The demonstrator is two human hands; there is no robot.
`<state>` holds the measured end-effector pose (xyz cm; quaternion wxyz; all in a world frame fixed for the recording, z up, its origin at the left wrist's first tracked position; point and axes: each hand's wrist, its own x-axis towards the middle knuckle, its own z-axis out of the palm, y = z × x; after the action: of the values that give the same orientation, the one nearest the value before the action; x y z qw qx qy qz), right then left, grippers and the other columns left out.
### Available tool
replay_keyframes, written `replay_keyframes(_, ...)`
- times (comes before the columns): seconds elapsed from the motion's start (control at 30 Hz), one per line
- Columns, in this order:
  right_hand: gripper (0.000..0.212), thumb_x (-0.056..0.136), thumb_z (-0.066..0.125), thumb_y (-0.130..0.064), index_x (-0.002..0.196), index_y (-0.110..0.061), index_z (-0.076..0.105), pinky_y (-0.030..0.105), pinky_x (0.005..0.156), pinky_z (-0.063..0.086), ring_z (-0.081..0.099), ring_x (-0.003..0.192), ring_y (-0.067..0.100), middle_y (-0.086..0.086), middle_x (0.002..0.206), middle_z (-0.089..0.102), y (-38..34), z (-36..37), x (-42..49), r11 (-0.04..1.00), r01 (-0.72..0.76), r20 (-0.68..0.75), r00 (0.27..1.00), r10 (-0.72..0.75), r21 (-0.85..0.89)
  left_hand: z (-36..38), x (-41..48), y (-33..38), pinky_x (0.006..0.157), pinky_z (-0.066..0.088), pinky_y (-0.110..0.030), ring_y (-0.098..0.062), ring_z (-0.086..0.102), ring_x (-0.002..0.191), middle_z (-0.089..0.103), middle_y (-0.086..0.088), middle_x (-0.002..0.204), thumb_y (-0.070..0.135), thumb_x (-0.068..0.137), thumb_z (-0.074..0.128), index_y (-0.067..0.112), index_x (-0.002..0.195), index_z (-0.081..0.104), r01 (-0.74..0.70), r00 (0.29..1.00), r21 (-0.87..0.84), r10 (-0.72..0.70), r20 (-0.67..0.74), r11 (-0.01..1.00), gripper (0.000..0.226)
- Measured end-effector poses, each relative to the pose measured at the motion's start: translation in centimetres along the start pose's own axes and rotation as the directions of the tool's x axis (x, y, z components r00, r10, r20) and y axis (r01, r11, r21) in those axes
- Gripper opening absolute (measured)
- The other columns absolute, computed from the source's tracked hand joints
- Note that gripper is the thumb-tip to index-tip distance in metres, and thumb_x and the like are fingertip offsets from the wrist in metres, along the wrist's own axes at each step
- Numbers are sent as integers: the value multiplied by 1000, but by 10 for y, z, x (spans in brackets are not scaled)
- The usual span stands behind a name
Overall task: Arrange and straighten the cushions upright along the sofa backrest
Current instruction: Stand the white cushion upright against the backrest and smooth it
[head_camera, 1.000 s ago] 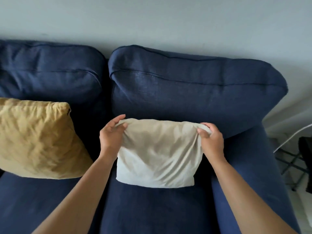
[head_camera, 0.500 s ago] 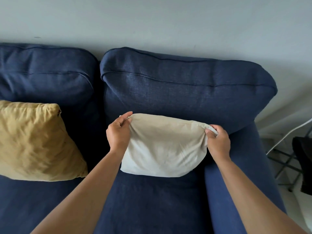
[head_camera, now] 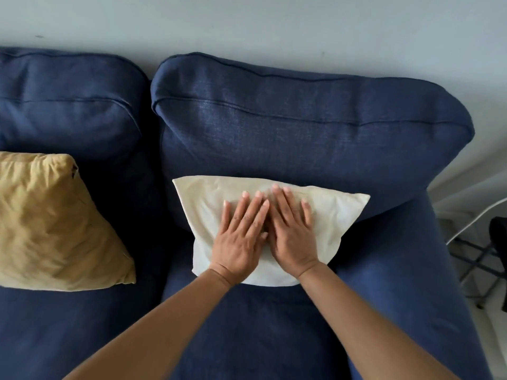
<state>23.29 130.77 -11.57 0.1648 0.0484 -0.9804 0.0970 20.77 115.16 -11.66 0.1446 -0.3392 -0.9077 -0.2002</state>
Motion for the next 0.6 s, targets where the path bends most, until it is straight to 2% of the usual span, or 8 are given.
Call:
replay_keyframes(0.07,55,102,40,-36,155,-24,30,49,120,11,18,151,22,4,164,21,30,18,0,988,2,41,999,4,-156,15,1,-30,123,9,-55,-36,27,150,30,-10,162,35,103,36,6,154,36,15,993,113,-28,116,994,59)
replay_keyframes(0.2,55,104,24,-41,157,-26,21,50,120,3,11,152,22,3,166,16,106,21,6,949,-170,39,982,187,-267,23,21,-85,123,-9,-47,-24,7,156,12,-2,169,44,103,19,17,161,10,114,955,286,-184,233,951,64)
replay_keyframes(0.27,55,105,23,-40,158,-24,19,52,120,3,10,153,24,4,166,14,117,13,7,936,-227,27,970,243,-269,20,30,-88,124,-4,-52,-24,4,156,6,-2,170,44,103,16,17,161,7,196,947,307,-260,186,931,65)
replay_keyframes(0.33,56,105,24,-39,158,-22,18,53,120,1,8,153,24,5,166,12,107,5,8,930,-292,-27,955,294,-223,15,28,-74,123,-2,-56,-29,5,156,7,-6,169,41,104,23,13,161,16,281,951,227,-303,69,933,64)
replay_keyframes(0.4,58,105,25,-38,158,-18,13,51,121,-3,5,153,24,6,166,8,84,-1,4,931,-339,-113,939,325,-138,14,17,-50,123,-3,-55,-35,10,154,11,-9,166,35,104,33,8,158,27,277,960,119,-270,-69,953,61)
replay_keyframes(0.43,59,105,26,-38,158,-17,11,50,121,-4,5,153,23,5,166,6,69,-1,1,946,-311,-144,944,296,-96,16,10,-36,124,-2,-54,-37,11,154,14,-10,165,32,104,36,8,157,29,224,972,88,-216,-97,971,59)
replay_keyframes(0.5,61,103,30,-37,158,-17,11,48,121,-3,8,153,21,2,165,7,35,9,-8,987,-142,-144,981,130,-72,24,-3,-14,123,2,-56,-37,13,154,20,-11,165,30,105,36,7,156,31,83,995,63,-80,-55,995,57)
replay_keyframes(0.6,60,104,36,-36,158,-16,18,47,121,7,15,152,19,4,164,17,22,33,-23,977,96,-50,993,-108,-190,37,-12,-26,123,8,-57,-33,20,153,27,-11,164,28,104,39,5,155,34,12,999,116,-17,49,993,56)
